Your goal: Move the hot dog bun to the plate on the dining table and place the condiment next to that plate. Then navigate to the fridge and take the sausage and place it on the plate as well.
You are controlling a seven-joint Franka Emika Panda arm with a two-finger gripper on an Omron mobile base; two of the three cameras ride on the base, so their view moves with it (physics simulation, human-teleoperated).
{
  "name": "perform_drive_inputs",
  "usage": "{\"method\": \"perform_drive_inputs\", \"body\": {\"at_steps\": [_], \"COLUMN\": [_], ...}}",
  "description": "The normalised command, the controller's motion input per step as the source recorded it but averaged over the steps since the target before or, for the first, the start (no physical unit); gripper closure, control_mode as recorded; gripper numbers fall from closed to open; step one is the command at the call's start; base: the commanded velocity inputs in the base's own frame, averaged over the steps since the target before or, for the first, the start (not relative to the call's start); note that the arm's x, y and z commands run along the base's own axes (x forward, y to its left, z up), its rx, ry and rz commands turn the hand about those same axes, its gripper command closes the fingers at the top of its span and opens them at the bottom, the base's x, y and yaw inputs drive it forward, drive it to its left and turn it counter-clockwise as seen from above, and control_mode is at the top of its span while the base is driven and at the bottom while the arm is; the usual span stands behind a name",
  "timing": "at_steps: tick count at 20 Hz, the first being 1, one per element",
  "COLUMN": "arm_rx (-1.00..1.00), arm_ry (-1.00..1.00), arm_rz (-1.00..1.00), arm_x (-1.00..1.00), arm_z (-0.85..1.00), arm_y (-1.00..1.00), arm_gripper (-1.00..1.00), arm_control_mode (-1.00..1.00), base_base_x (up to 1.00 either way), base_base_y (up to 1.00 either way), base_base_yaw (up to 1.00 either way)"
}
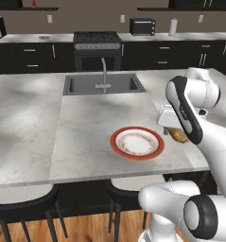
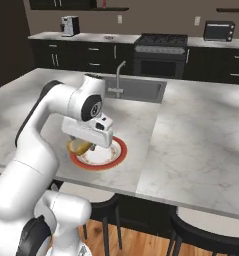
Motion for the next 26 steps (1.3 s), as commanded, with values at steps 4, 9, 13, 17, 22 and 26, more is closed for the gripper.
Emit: {"method": "perform_drive_inputs", "body": {"at_steps": [4, 9, 13, 17, 22, 26], "arm_rx": [-0.02, -0.03, 0.0, 0.0, 0.0, 0.0], "arm_ry": [0.0, -0.05, -0.02, -0.05, -0.04, -0.01], "arm_rz": [0.02, 0.0, 0.0, 0.0, 0.0, 0.0], "arm_x": [0.69, 0.95, 1.0, 0.92, 0.88, 0.75], "arm_z": [-0.38, -0.89, -0.87, -0.71, -0.59, -0.51], "arm_y": [0.29, 0.09, -0.03, -0.24, -0.24, -0.05], "arm_gripper": [1.0, 1.0, 1.0, 1.0, 1.0, 1.0], "arm_control_mode": [-1.0, -1.0, -1.0, -1.0, -1.0, -1.0], "base_base_x": [0.0, 0.0, 0.0, 0.0, 0.0, 0.0], "base_base_y": [0.0, 0.0, 0.0, 0.0, 0.0, 0.0], "base_base_yaw": [0.0, 0.0, 0.0, 0.0, 0.0, 0.0]}}
